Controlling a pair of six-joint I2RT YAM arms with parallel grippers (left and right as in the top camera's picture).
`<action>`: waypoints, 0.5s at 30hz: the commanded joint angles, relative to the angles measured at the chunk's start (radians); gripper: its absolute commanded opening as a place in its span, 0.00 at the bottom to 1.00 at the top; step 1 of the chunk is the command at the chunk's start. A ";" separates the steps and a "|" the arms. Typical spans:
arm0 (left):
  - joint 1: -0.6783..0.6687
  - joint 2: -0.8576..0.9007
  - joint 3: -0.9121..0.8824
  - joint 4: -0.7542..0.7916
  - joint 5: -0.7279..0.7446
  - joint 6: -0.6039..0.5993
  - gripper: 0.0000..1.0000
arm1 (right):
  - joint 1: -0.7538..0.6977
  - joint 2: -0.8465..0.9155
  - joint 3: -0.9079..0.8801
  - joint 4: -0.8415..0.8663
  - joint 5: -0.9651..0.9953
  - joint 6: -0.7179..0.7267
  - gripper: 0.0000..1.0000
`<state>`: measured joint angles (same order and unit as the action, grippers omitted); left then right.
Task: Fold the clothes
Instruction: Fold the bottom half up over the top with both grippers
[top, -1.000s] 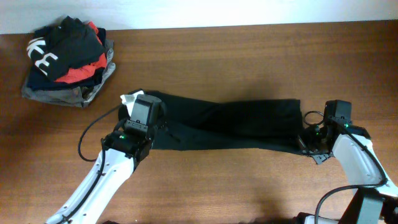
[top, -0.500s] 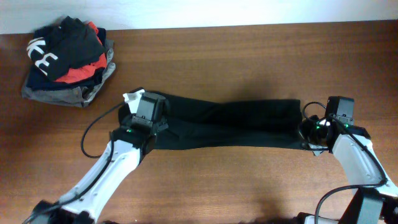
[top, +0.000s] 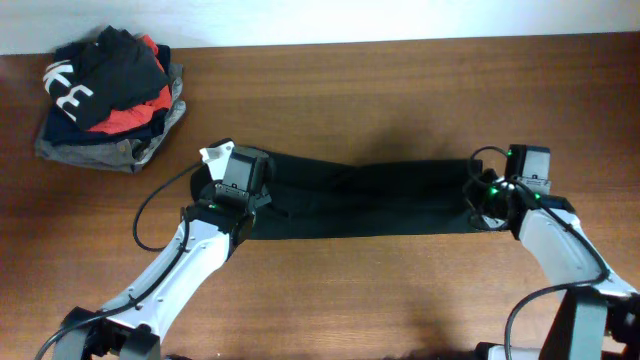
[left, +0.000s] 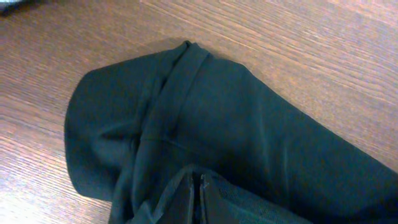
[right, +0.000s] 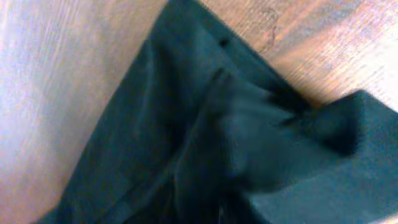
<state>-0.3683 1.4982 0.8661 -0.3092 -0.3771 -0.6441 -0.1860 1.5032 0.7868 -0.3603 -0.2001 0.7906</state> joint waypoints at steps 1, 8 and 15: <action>-0.002 0.008 0.014 0.005 -0.040 0.029 0.16 | 0.009 0.009 0.018 0.008 0.038 0.000 0.60; -0.002 0.008 0.014 0.033 -0.136 0.063 0.27 | 0.008 0.009 0.026 0.021 0.081 -0.124 0.80; -0.002 -0.007 0.034 0.023 -0.181 0.169 0.56 | 0.007 -0.005 0.158 -0.123 0.081 -0.264 0.90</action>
<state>-0.3683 1.4979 0.8673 -0.2798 -0.5148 -0.5426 -0.1814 1.5082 0.8635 -0.4564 -0.1379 0.6117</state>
